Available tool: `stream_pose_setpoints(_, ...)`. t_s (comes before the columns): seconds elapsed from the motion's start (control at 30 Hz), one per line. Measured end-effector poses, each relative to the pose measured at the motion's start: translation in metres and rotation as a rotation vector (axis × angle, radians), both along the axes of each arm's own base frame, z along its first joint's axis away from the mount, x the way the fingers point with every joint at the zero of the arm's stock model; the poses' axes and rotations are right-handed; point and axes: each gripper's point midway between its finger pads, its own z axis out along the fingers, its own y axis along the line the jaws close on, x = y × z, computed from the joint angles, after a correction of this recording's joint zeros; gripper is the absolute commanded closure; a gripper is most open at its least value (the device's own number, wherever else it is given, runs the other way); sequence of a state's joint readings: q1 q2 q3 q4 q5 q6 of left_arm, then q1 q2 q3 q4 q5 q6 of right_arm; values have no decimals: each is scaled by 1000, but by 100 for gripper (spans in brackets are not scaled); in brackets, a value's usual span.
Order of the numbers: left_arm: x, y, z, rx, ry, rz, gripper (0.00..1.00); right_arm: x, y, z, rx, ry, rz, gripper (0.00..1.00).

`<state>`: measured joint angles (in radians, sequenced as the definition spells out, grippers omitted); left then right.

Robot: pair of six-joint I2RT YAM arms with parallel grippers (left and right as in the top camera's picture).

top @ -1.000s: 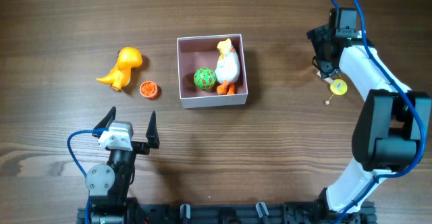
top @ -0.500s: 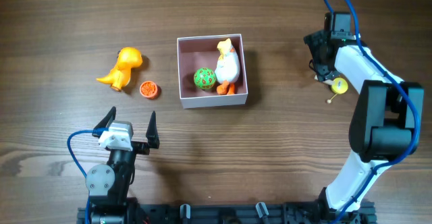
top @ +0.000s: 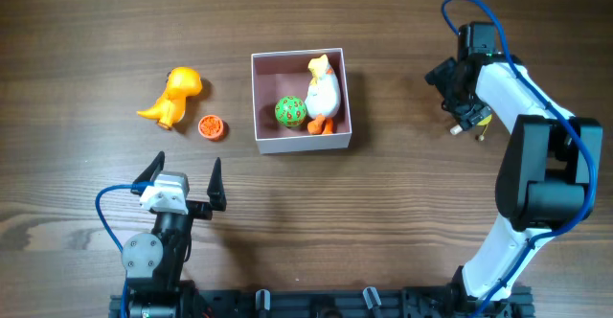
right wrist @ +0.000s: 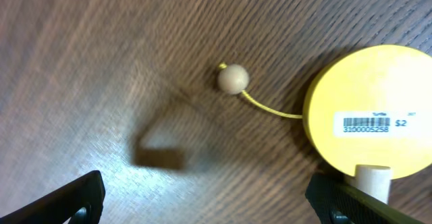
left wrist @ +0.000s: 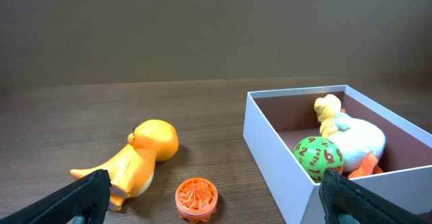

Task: Pack container
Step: 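Align right gripper over the yellow toy's wooden handle and grasp it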

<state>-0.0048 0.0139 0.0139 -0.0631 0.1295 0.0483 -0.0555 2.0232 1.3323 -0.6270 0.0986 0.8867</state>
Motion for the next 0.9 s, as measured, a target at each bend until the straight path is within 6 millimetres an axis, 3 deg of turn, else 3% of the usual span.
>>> stream_pose_setpoints(0.5, 0, 0, 0, 0, 0, 0, 0, -25, 3, -2, -23, 118, 215, 0)
stream_pose_setpoints(0.73, 0, 0, 0, 0, 0, 0, 0, -28, 0, 40, -44, 62, 226, 0)
stream_pose_setpoints(0.9, 0, 0, 0, 0, 0, 0, 0, -56, -1, 41, -45, 170, 248, 0)
